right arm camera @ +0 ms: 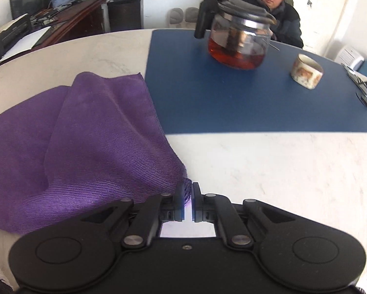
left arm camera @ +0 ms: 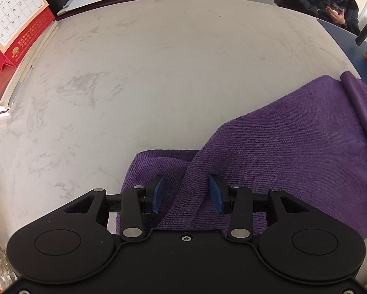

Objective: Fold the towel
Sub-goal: 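Lift and pull the towel corners apart with both grippers to unfold it, then lay the towel flat on the table and open both grippers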

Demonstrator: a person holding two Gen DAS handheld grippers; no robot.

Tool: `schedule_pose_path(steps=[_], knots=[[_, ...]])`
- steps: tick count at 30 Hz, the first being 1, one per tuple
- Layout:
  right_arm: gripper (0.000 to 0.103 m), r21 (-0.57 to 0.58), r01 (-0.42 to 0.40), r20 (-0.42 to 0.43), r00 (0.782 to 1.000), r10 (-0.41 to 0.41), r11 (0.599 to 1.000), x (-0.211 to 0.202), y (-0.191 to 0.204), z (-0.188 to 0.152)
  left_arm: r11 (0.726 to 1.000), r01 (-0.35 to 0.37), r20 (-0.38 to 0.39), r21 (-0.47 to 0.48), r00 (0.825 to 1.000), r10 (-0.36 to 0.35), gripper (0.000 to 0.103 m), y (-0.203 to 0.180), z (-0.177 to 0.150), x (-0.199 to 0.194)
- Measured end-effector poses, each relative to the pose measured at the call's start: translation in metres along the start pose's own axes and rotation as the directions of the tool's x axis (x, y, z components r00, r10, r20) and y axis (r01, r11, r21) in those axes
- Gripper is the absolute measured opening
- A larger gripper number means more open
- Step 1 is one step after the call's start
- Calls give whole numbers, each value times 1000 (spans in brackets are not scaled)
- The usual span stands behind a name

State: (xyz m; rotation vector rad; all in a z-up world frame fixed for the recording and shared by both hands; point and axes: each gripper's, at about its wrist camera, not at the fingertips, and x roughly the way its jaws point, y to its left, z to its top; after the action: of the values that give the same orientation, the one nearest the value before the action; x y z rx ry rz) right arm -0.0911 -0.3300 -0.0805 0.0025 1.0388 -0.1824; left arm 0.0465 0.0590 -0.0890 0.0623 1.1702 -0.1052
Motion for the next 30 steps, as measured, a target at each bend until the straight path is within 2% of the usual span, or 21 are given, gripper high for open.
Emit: schedule_pose_path(steps=[3,14,20,21,22,24,27,30], knots=[[4,38,36,-18,999,-35,999,-5,-12,-13,1000,9,4,-1,1000,-9,40,1,-1,0],[5,61,37,78,996,-41,997,-9,-25,1,999,30,12,-14,999,-30,44,4,-6,-1],[9,73,36,130,990,-46,997,-11,-33,8,1000,3,4,9,1000,-3,45,1,-7,-3],[14,75,36,139,989,-46,997,-11,-34,10,1000,-5,2,14,1000,5,45,0,-7,-4],[25,77,36,147,988,-47,996,-12,-35,11,1000,-15,-1,18,1000,15,45,-1,-7,-5],[35,81,36,165,985,-49,996,-12,-37,13,999,-43,0,29,999,43,45,-5,-4,-11],[36,69,26,199,979,-39,997,-9,-39,24,996,-67,33,50,997,66,45,-13,3,-25],[36,-2,-35,228,973,34,999,25,-32,57,994,-49,70,93,997,43,45,-35,17,-39]])
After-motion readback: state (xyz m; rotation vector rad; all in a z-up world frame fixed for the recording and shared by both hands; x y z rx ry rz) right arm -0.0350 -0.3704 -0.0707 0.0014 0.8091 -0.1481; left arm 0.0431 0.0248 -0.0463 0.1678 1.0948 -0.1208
